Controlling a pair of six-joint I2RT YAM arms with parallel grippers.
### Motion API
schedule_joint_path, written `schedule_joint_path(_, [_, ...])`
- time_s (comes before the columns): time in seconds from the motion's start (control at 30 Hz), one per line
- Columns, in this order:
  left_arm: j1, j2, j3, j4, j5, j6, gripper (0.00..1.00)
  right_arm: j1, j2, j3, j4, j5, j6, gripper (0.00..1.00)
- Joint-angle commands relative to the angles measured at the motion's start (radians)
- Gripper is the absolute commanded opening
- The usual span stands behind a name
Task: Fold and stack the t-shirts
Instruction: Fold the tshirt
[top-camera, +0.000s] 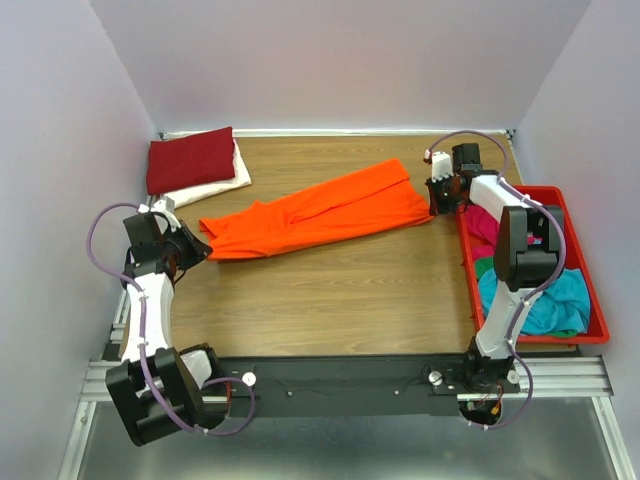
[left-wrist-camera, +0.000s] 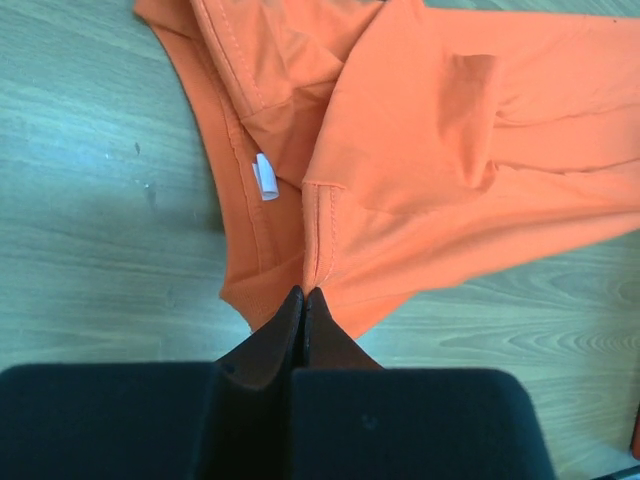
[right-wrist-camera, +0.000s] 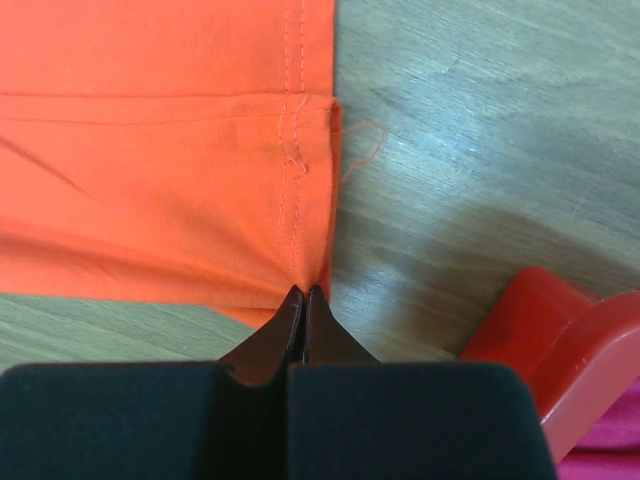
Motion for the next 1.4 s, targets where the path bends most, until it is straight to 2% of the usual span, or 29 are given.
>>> schedule_joint_path(0.0, [0.011,-0.07,-0.012,-0.076,0.024,0.017,0.0,-0.018,-0.023,-0.011,-0.017,0.039,-0.025,0.01])
schedule_joint_path(0.2, [-0.01,-0.166,-0.054,-0.166,0.041,0.016,0.0,-0.018,-0.044,-0.022,-0.017,0.034,-0.033,0.01])
schedule_joint_path(0.27, [-0.035,-0.189,-0.054,-0.185,0.035,0.019,0.0,-0.02,-0.047,-0.022,-0.018,0.036,-0.034,0.04])
schedule_joint_path(0.3, [-0.039,-0.204,-0.058,-0.2,0.032,0.014,0.15,-0.02,-0.049,-0.02,-0.02,0.045,-0.036,0.13])
schedule_joint_path(0.43, [-0.058,-0.248,-0.038,-0.246,0.009,0.01,0.38,-0.02,-0.055,-0.005,-0.027,0.069,-0.042,0.36])
schedule_joint_path(0.5, [-0.053,-0.261,-0.026,-0.239,-0.004,0.005,0.4,-0.018,-0.052,0.028,-0.038,0.068,-0.045,0.4])
schedule_joint_path(0.63, [-0.047,-0.265,0.001,-0.209,-0.025,-0.004,0.4,-0.017,-0.014,0.133,-0.092,0.031,-0.051,0.43])
schedule_joint_path(0.77, [-0.047,-0.267,-0.012,-0.087,-0.06,-0.084,0.47,-0.017,0.038,0.232,-0.144,-0.056,-0.054,0.46])
schedule_joint_path(0.83, [-0.047,-0.229,-0.031,0.005,-0.064,-0.131,0.48,-0.015,0.074,0.286,-0.162,-0.15,-0.063,0.51])
schedule_joint_path(0.9, [-0.047,-0.175,-0.035,0.056,-0.053,-0.144,0.48,-0.014,0.106,0.329,-0.176,-0.235,-0.071,0.52])
schedule_joint_path(1.0, [-0.047,0.007,-0.008,0.12,-0.056,-0.158,0.47,-0.009,0.204,0.453,-0.188,-0.303,-0.05,0.53])
schedule_joint_path(1.17, [-0.047,0.155,0.047,0.237,-0.109,-0.194,0.48,-0.007,0.421,0.721,-0.193,-0.365,0.082,0.53])
schedule_joint_path(1.23, [-0.046,0.227,0.075,0.269,-0.134,-0.201,0.48,-0.009,0.489,0.804,-0.193,-0.368,0.162,0.55])
schedule_joint_path(1.37, [-0.046,0.331,0.109,0.295,-0.151,-0.198,0.48,-0.007,0.601,0.93,-0.191,-0.356,0.214,0.56])
